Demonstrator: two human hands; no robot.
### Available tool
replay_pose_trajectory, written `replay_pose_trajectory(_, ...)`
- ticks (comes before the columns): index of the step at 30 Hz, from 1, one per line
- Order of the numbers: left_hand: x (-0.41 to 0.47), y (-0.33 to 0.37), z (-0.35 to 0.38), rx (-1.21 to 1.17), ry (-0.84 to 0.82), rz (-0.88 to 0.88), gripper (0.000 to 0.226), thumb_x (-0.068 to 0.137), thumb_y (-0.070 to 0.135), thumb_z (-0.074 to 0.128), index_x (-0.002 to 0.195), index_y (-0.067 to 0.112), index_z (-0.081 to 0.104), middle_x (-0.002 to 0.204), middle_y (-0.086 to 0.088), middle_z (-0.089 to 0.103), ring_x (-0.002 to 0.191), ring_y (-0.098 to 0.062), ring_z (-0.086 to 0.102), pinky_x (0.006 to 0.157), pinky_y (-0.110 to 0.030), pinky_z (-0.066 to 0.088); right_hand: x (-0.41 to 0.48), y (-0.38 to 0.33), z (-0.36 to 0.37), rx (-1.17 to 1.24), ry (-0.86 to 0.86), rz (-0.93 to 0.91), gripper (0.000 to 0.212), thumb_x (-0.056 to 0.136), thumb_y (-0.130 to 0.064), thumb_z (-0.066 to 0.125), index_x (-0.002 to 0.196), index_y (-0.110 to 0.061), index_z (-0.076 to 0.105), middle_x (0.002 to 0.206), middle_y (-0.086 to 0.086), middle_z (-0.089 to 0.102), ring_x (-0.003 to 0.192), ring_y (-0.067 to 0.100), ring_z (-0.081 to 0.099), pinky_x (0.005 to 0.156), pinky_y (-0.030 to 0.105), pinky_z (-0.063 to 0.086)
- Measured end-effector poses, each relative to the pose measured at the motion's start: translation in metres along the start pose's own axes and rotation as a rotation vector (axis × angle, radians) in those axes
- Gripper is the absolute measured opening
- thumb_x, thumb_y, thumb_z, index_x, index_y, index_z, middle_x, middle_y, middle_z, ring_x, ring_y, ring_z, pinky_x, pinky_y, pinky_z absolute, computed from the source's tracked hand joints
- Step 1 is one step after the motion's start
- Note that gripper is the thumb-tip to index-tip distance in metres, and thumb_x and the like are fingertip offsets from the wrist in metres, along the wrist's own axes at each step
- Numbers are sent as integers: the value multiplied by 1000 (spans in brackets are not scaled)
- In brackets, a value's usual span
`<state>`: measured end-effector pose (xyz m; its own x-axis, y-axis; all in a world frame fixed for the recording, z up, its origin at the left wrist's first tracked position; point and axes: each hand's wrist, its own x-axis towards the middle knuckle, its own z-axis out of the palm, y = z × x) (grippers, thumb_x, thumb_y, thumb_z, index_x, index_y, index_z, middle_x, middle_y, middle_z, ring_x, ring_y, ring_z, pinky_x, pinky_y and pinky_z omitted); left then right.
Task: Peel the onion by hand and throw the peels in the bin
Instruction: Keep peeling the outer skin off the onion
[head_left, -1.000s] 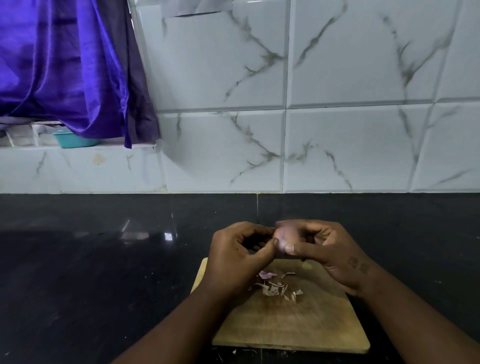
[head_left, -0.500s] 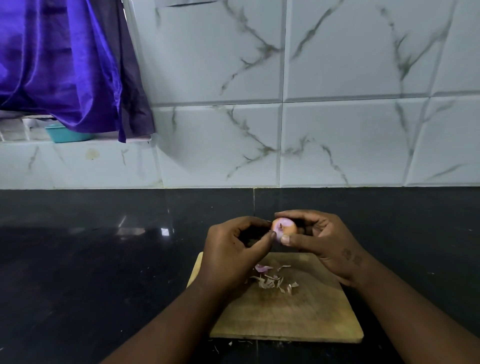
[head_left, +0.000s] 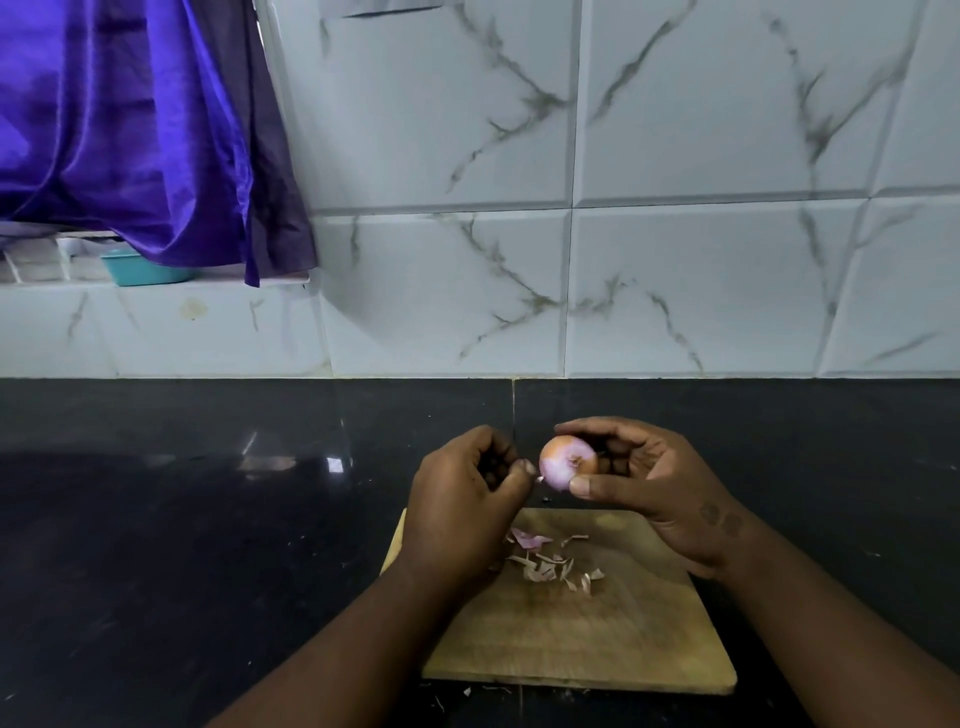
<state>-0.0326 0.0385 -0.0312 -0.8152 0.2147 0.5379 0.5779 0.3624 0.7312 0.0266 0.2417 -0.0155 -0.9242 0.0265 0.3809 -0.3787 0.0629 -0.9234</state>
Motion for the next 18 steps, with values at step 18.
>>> replay_pose_trajectory(18,-6,7,-2,-81,-140,144,17,95,36,63,83,25,69,74,2,69,71,-19,67,63,-50,55,0,-1,1,134,21,91,51,73,-3,77,123,-7,70,118,17,77,109,34,73,95,49,57)
